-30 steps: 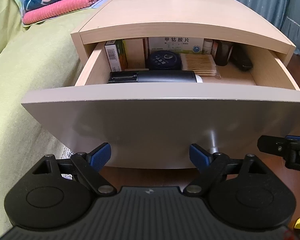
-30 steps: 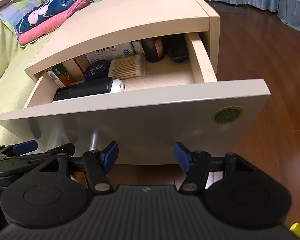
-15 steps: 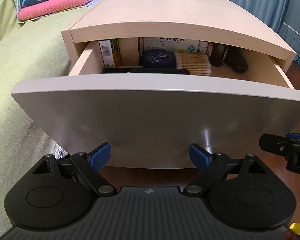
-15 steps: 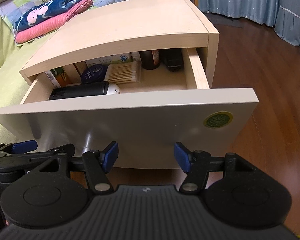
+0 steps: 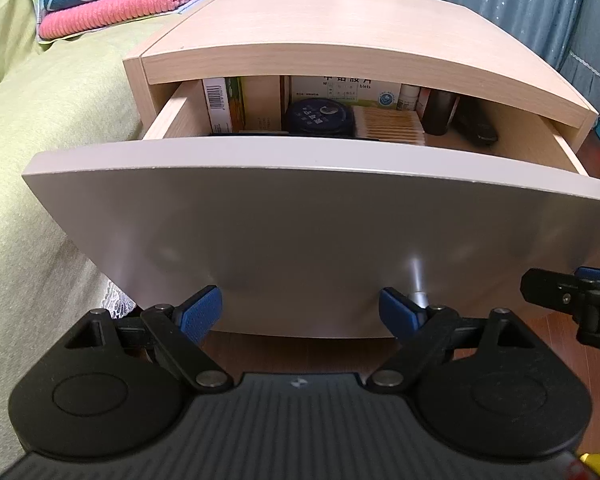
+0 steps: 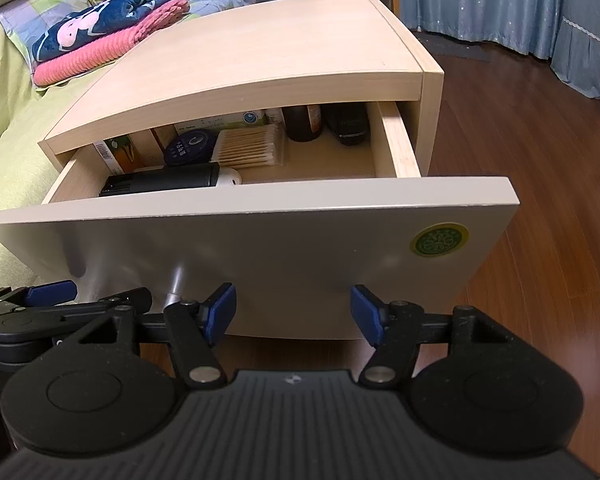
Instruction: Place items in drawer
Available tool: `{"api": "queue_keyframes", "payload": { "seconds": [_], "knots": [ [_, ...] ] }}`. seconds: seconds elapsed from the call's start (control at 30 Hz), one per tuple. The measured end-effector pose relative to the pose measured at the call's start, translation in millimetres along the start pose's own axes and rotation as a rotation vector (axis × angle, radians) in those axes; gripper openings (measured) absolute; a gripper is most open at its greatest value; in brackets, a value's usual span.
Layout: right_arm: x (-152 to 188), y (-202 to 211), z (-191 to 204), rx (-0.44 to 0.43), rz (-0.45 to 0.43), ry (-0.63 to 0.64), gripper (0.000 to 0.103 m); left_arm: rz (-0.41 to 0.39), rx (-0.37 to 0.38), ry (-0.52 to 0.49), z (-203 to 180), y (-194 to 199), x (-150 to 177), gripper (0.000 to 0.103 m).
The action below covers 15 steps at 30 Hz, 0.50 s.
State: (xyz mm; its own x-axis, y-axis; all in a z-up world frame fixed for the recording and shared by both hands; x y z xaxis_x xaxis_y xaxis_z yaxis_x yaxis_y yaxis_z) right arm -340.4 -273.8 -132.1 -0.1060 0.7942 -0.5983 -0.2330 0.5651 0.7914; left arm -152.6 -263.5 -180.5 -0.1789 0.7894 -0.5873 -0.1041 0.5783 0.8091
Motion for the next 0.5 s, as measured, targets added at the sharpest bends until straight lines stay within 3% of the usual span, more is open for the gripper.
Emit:
{"api": "queue_keyframes", "payload": {
  "seconds": [0.5],
  "knots": [
    [5.0,1.3,6.0,0.027,-0.03,0.028,0.06,-0.018,0.001,0.011,2.2,2.0,0.3,0.087]
  ]
}}
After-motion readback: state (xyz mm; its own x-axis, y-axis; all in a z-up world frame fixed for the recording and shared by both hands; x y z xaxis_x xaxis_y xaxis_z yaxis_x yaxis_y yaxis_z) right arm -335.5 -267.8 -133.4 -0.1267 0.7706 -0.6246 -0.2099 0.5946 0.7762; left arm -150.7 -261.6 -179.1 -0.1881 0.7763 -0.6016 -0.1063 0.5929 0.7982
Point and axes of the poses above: each gripper's, at about its wrist camera, not at the fingertips, and y roughly against the way its jaws point, z to its left, x to its underside, the point moved 3 cm from there along -y, roughly the way its jaws point, and after that the axes turned 1 degree about x, right-handed, at the moved point
